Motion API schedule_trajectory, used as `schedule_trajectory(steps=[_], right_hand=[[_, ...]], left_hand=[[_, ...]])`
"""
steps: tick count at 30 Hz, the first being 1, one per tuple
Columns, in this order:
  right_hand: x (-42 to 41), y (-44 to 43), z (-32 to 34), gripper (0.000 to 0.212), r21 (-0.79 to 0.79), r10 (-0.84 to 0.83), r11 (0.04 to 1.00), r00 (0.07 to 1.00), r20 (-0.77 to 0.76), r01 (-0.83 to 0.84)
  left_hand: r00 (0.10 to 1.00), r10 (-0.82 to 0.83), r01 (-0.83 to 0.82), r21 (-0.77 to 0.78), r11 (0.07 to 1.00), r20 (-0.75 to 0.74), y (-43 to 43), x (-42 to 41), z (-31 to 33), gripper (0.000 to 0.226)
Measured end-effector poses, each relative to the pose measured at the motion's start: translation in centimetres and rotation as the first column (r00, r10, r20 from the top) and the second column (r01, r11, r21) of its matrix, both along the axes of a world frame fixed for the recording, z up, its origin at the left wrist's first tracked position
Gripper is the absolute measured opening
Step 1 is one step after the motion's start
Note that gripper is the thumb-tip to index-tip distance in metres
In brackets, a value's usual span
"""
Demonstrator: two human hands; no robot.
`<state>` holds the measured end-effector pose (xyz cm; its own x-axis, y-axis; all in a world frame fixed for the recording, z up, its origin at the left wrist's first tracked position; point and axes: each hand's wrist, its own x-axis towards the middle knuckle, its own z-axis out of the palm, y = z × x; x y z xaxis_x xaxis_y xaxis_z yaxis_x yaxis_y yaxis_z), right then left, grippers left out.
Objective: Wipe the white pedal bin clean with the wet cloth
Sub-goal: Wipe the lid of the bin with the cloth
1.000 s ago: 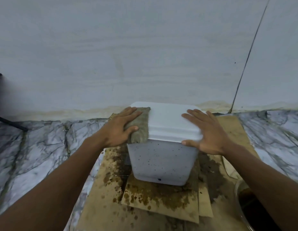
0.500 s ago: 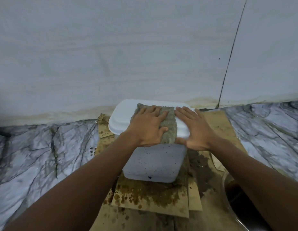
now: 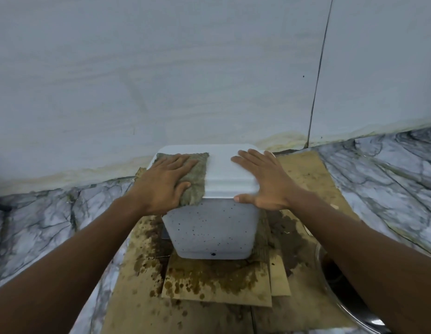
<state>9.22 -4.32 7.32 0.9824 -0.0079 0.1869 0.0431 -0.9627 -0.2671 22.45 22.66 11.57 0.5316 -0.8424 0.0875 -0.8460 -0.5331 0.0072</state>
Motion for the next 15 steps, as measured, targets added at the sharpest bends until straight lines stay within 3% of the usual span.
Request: schedule_trajectory(steps=[9, 15], right_hand=[[-0.2, -0.7, -0.2, 0.108, 0.000, -0.010, 1.000, 1.000, -0.025, 0.010], [-0.2, -0.9, -0.6, 0.104, 0.019, 0.035, 0.999, 0.999, -0.004, -0.035]], left_hand=[[0.998, 0.016, -0.020, 0.056, 0.998, 0.059, -7.6, -2.9, -0.8, 0.069], [0.985, -0.084, 0.092, -0.047, 0.995, 0.148, -5.2, -3.2, -2.4, 0.067]])
